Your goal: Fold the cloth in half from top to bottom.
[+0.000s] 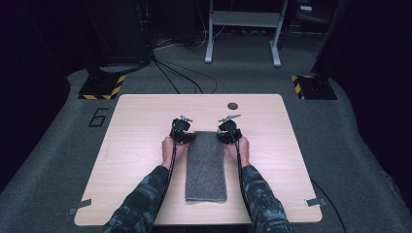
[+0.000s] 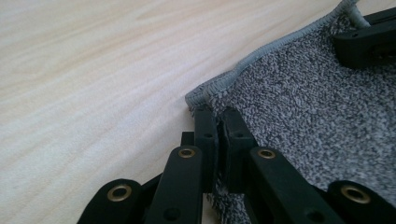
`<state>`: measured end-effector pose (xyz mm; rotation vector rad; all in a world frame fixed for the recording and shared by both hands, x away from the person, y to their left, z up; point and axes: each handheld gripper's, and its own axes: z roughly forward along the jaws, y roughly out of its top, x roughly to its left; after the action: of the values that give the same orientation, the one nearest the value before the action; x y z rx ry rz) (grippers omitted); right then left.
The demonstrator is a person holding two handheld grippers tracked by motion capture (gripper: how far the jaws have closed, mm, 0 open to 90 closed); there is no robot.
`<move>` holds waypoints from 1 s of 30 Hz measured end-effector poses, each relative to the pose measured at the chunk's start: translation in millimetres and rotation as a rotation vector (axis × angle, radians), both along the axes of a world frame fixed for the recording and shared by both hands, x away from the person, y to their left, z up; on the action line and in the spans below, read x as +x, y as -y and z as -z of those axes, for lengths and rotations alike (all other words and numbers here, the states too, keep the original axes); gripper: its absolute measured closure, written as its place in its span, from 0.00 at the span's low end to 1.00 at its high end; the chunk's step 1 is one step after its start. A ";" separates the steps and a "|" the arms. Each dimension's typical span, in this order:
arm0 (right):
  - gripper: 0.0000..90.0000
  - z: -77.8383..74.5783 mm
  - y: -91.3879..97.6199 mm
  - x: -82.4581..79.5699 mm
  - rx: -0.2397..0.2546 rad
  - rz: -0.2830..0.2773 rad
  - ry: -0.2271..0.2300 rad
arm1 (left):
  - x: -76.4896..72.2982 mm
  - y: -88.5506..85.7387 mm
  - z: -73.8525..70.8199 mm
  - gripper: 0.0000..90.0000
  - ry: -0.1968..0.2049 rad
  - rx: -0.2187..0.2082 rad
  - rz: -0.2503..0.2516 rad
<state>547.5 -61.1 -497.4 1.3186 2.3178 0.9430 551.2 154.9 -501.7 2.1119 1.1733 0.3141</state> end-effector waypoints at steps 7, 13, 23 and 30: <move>0.98 -24.1 3.3 -6.6 0.033 -0.010 0.082 | -4.8 -2.7 -20.3 0.96 0.065 -0.024 0.005; 0.98 -47.8 6.7 -12.0 0.051 -0.027 0.153 | -9.3 -5.5 -43.1 0.96 0.126 -0.036 0.021; 0.98 -68.1 8.2 -22.1 0.068 -0.041 0.245 | -17.0 -9.2 -75.5 0.96 0.221 -0.066 0.034; 0.98 -81.1 13.2 -37.1 0.090 -0.061 0.312 | -29.8 -9.6 -85.4 0.96 0.258 -0.080 0.060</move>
<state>510.4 -74.3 -416.3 1.0498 2.1071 1.1919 521.4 164.5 -416.3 1.9652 0.9544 0.4871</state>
